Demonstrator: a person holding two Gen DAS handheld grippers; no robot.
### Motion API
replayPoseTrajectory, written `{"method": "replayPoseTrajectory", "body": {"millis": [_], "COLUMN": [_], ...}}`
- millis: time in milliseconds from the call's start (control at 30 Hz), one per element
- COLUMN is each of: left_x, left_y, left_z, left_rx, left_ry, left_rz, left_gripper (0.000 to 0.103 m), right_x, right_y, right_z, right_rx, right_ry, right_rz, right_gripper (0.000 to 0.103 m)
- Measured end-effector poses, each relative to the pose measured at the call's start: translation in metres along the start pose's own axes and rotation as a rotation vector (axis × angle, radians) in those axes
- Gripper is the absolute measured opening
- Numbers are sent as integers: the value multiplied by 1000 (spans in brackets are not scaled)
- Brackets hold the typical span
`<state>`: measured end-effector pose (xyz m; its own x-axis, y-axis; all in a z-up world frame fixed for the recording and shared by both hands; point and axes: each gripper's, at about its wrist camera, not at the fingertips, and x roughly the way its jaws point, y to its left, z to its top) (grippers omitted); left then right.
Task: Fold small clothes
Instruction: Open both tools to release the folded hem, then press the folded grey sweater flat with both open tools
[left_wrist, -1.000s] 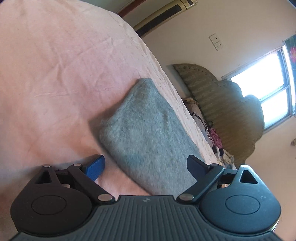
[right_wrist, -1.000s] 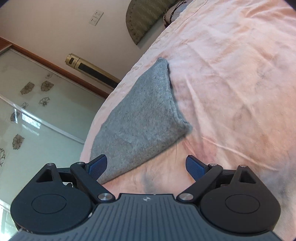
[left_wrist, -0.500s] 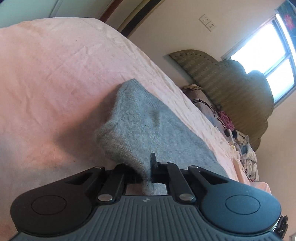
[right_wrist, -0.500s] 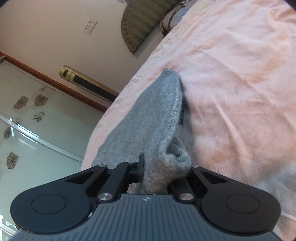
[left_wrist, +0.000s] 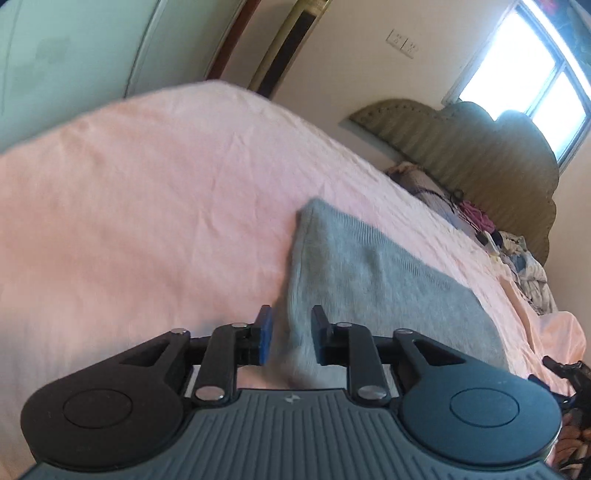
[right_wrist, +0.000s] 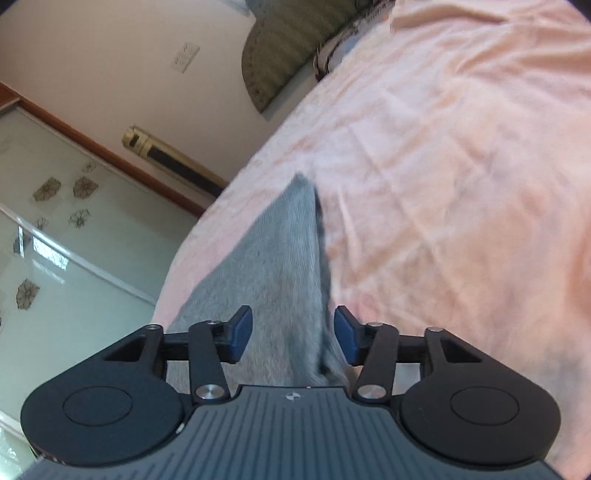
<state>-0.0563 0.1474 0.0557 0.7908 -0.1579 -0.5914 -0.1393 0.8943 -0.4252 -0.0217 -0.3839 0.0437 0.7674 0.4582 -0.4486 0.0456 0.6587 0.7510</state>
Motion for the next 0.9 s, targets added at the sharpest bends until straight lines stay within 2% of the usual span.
{"method": "replayPoseTrajectory", "body": {"millis": [33, 67, 100, 167, 233, 300, 400, 500, 567, 600, 700, 800, 867, 900], "left_x": [6, 15, 28, 56, 93, 127, 169, 198, 201, 201, 201, 196, 183, 174], "left_y": [-9, -15, -23, -39, -59, -82, -115, -120, -112, -105, -96, -100, -101, -101], "left_z": [13, 24, 36, 50, 60, 60, 46, 36, 33, 36, 41, 43, 45, 45], "left_rx": [39, 59, 66, 72, 98, 190, 402, 506, 540, 504, 440, 431, 385, 364], "left_ry": [-35, -56, -68, -61, -17, 19, 36, 76, 36, 43, 40, 37, 44, 38], "left_rz": [23, 30, 21, -2, 11, 38, 126, 197, 197, 176, 201, 248, 243, 207], "left_gripper": [41, 59, 66, 68, 68, 68, 68, 70, 77, 78, 83, 84, 83, 83], "right_x": [4, 12, 26, 59, 97, 133, 178, 209, 217, 220, 212, 208, 201, 194], "right_y": [6, 12, 18, 27, 33, 39, 45, 46, 48, 47, 25, 29, 43, 54], "right_z": [12, 24, 36, 56, 71, 81, 87, 85, 81, 81, 87, 81, 76, 74], "right_rx": [-20, -47, -80, -134, -186, -258, -314, -355, -402, -412, -324, -353, -393, -411], "right_ry": [-5, 2, 11, 23, 50, 79, 136, 177, 189, 201, 178, 167, 145, 111], "right_rz": [-5, -16, -29, -72, -129, -202, -268, -307, -318, -341, -275, -279, -328, -349], "right_gripper": [54, 54, 55, 55, 55, 55, 55, 55, 36, 11, 4, 8, 26, 44]}}
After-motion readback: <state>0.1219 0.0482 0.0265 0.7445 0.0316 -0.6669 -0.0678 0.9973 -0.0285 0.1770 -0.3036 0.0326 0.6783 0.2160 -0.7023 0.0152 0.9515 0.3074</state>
